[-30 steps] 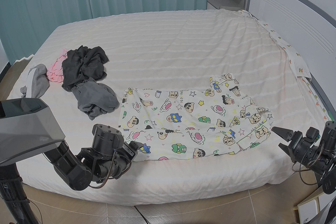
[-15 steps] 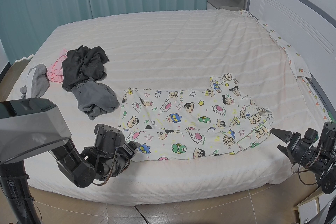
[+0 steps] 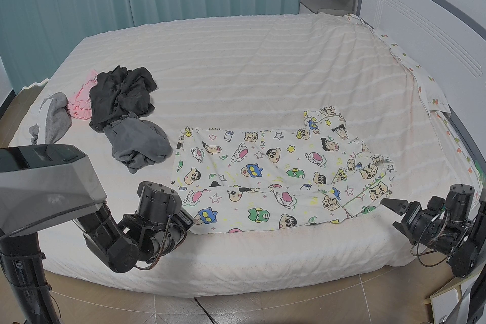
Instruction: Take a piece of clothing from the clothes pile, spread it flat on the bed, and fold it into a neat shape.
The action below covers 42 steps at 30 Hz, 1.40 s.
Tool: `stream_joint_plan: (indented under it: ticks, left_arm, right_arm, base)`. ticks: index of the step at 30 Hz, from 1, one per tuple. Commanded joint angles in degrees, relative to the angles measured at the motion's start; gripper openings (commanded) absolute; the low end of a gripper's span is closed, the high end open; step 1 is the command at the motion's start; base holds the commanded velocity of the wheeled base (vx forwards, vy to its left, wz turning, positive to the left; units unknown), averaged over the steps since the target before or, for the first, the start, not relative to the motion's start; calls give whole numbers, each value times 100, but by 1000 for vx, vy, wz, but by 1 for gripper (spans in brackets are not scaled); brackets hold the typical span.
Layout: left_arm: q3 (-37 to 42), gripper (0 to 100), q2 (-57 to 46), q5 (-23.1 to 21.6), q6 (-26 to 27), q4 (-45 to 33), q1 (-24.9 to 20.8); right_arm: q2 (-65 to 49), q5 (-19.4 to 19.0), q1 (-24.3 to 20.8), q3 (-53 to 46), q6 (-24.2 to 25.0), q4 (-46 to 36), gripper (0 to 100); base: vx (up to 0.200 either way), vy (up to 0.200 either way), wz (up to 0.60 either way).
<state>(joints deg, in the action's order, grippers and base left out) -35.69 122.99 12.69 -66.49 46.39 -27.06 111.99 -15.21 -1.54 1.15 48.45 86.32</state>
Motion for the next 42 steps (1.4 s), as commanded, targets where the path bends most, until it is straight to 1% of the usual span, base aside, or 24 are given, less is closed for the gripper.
stream_joint_plan:
  ticks: [1, 2, 5, 7, 12, 17, 19, 22, 27, 28, 33, 37, 42]
  left_arm:
    - [133, 0, 6, 120, 4, 301, -45]
    - [142, 0, 6, 181, 13, 503, -45]
    - [150, 0, -12, 190, 22, 582, -45]
    - [159, 0, -12, 190, 22, 582, -45]
    - [221, 0, 41, 190, 31, 600, -62]
    - [230, 0, 41, 190, 31, 600, -62]
    - [230, 0, 32, 190, 39, 600, -53]
    - [230, 0, 32, 190, 39, 600, -53]
    - [230, 0, 32, 190, 39, 600, -62]
    - [230, 0, 32, 190, 39, 600, -53]
    - [230, 0, 41, 190, 31, 600, -36]
    - [230, 0, 58, 190, 31, 609, -36]
    - [221, 0, 50, 190, 39, 609, -27]
  right_arm:
    - [1202, 71, 136, 298, -11, 350, 100]
    - [1413, 265, 101, 553, -11, 350, 100]
    - [1685, 722, -66, 975, -2, 350, 100]
    - [1773, 880, -119, 1221, 25, 341, 100]
    - [1975, 950, -286, 1626, -37, 341, 100]
    - [2186, 985, -286, 1907, -98, 341, 100]
    - [2195, 1100, -286, 2004, -98, 341, 100]
    - [2204, 1170, -277, 2109, -90, 341, 100]
    - [2186, 1179, -268, 2197, -98, 341, 100]
    - [2186, 1179, -268, 2232, -98, 341, 0]
    - [2142, 1187, -268, 2215, -98, 341, 0]
    - [2116, 1354, -268, 2179, -98, 341, 0]
    - [2037, 1372, -277, 2091, -90, 341, 0]
  base:
    - [0, 0, 0]
    - [0, 0, 0]
    - [0, 0, 0]
    - [0, 0, 0]
    - [0, 0, 0]
    - [0, 0, 0]
    - [0, 0, 0]
    - [0, 0, 0]
    - [0, 0, 0]
    - [0, 0, 0]
    - [0, 0, 0]
    - [0, 0, 0]
    - [0, 0, 0]
